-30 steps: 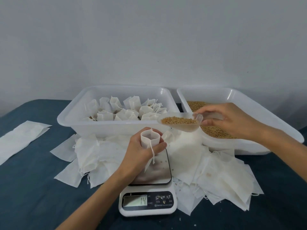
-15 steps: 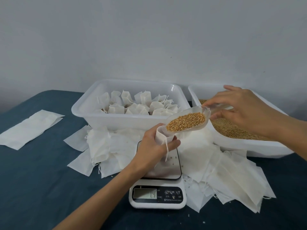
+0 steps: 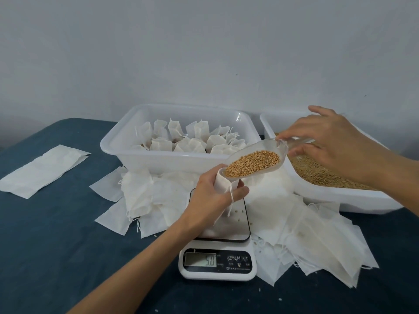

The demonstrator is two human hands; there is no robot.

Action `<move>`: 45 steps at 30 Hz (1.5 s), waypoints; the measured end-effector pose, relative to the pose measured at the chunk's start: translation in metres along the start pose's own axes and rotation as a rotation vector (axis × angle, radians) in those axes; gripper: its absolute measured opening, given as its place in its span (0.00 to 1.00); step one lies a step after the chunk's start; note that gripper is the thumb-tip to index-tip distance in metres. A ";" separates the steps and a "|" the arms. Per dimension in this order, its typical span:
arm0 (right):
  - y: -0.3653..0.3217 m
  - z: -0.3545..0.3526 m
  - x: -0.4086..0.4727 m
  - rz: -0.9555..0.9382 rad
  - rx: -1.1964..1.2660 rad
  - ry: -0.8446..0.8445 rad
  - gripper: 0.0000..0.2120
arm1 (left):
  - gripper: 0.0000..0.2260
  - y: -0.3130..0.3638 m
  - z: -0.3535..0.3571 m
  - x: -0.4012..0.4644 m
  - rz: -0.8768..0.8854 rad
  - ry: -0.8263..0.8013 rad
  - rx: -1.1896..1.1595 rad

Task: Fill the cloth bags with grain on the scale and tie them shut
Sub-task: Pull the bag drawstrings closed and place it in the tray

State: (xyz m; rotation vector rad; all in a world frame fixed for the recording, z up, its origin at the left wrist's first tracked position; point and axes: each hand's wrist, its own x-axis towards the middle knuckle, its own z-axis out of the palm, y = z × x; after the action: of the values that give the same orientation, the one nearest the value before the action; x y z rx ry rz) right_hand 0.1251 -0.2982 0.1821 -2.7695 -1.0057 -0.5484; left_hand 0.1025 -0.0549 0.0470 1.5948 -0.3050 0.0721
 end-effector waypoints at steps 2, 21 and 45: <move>0.000 -0.001 0.000 -0.009 -0.017 0.002 0.14 | 0.12 0.000 0.000 0.000 -0.004 -0.002 -0.005; -0.005 -0.003 0.000 -0.066 -0.113 0.035 0.13 | 0.16 0.004 0.000 -0.001 -0.030 -0.007 -0.063; -0.003 0.002 0.001 -0.067 -0.107 0.062 0.14 | 0.16 0.002 -0.003 -0.001 -0.034 0.000 -0.018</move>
State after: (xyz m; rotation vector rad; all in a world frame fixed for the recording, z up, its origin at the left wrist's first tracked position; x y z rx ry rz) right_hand 0.1241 -0.2947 0.1804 -2.8000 -1.0897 -0.7131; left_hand 0.1016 -0.0518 0.0487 1.5820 -0.2775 0.0433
